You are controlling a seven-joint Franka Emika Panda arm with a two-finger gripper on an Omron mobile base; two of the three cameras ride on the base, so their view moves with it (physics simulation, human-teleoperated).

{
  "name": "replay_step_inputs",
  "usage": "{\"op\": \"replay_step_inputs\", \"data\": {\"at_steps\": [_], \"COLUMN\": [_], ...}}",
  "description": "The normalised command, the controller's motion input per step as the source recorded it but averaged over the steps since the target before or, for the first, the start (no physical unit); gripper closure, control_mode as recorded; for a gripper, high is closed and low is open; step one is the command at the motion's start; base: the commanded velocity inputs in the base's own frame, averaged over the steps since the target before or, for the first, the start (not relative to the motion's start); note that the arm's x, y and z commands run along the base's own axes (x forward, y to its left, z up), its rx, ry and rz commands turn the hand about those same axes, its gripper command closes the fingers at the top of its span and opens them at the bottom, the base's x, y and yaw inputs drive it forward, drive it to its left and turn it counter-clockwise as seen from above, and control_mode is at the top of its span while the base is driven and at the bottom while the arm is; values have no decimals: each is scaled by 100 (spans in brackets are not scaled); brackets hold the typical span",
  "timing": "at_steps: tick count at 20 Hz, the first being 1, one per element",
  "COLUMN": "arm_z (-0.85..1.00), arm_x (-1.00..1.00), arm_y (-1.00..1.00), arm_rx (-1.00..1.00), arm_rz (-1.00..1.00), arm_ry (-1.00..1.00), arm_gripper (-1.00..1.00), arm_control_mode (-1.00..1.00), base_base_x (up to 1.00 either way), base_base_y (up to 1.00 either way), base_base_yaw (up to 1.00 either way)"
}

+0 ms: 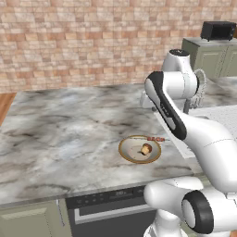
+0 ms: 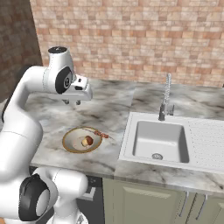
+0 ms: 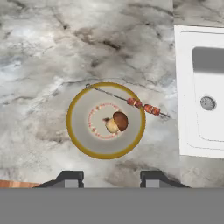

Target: Dump the mushroom and kebab skewer from the bowl so the bowl can be washed. Place the bowl in the sink after clearing the leftovers.

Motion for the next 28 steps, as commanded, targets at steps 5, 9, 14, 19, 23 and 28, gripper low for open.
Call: {"op": "replay_step_inputs", "data": {"at_steps": [5,9,14,19,23,28], "arm_z": [-12,-53,-98,-100,-93,-18], "arm_x": [-5,0,0,0,-1,1], "arm_y": [0,0,-12,-27,-47,0], "arm_rx": [1,0,0,1,5,3], "arm_rz": [0,-8,-25,-29,-29,-4], "arm_ry": [8,27,25,23,11,-1], "arm_gripper": [-100,-100,-100,-100,-100,-100], "arm_control_mode": [-100,-100,-100,-100,-100,-100], "base_base_x": [0,0,0,0,0,0], "base_base_y": [0,0,0,0,0,0], "base_base_yaw": [0,0,0,0,0,0]}}
